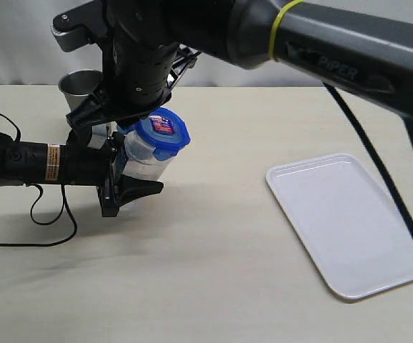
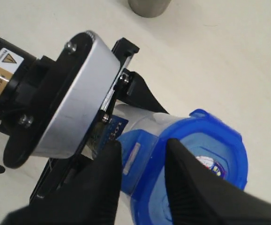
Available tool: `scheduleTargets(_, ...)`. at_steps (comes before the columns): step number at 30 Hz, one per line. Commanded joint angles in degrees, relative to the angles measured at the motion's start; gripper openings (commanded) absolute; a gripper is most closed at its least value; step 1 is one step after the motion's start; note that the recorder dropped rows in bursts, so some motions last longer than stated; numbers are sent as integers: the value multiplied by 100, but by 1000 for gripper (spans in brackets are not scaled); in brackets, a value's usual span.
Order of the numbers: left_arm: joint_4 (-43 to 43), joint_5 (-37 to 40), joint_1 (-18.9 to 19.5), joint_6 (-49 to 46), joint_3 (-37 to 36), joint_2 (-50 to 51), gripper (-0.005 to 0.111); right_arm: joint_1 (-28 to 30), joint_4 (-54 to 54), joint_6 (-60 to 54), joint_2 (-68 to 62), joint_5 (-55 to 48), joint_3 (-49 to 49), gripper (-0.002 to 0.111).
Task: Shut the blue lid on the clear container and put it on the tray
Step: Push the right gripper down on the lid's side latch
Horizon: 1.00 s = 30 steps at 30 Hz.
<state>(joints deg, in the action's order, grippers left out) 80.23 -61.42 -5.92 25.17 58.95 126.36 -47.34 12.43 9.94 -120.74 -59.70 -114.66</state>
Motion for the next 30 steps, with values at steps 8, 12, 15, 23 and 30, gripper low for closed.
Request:
scheduleTargets(8,-135,-135,-17,57,15,-83,0,-9,0,12,-306,-522,-45,29)
scheduleTargets(12,-135,-148,-17,57,15,-83,0,-69,89,-4,-453,-781,-45,29)
scheduleTargets(15,-135,-148,-17,57,15,-83,0,-184,294,-4,-563,-782,-45,29)
scheduleTargets(23,-135,-270,-17,57,15,-83,0,-215,366,-69,-711,-928,-45,29)
scheduleTargets(30,-135,-362,-17,57,15,-83,0,-345,704,-136,-902,-1008,-45,29)
